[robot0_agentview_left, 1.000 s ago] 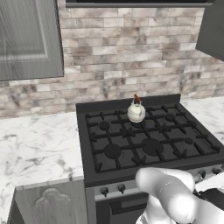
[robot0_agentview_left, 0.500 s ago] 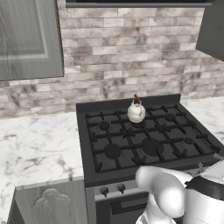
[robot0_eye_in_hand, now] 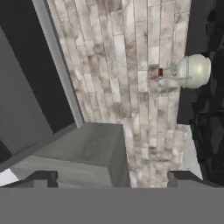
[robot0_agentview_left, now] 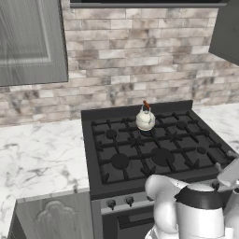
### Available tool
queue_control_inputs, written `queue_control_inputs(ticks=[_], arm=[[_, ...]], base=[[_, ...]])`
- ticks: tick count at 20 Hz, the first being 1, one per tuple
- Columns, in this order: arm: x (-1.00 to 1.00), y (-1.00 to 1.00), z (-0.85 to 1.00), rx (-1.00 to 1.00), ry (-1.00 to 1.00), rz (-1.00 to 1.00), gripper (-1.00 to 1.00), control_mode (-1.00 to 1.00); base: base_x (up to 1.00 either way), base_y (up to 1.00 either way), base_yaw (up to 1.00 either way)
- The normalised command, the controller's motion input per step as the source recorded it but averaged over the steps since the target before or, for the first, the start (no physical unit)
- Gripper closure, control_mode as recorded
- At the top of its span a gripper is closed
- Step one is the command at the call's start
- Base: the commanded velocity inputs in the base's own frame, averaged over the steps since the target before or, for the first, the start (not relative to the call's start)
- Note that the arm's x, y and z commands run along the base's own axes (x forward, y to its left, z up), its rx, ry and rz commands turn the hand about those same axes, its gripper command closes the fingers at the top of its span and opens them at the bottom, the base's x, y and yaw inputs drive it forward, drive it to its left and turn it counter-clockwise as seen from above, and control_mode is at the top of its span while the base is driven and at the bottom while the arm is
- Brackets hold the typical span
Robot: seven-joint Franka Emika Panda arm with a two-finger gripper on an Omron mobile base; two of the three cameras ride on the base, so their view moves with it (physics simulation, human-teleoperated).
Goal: The kettle is done boiling. Turn off the stove, then wait for 300 timesteps before moving the kettle to the dining table.
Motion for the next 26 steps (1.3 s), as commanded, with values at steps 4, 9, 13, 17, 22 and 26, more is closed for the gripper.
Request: queue_control_inputs(ticks=[4, 9, 13, 17, 22, 26], arm=[[0.01, 0.00, 0.46, -0.27, -0.01, -0.01, -1.00, -1.00], [0.20, 0.04, 0.47, -0.24, 0.02, -0.01, -1.00, -1.00], [0.35, 0.14, 0.34, -0.21, 0.07, -0.02, -1.00, -1.00], [0.43, 0.17, 0.20, -0.16, 0.11, 0.00, -1.00, -1.00], [0.39, 0.05, 0.08, -0.10, 0.10, 0.00, -1.00, -1.00], [0.28, 0.01, 0.01, -0.06, 0.03, 0.02, -1.00, -1.00]], base=[[0.00, 0.00, 0.00], [0.00, 0.00, 0.00], [0.00, 0.00, 0.00], [0.00, 0.00, 0.00], [0.00, 0.00, 0.00], [0.00, 0.00, 0.00]])
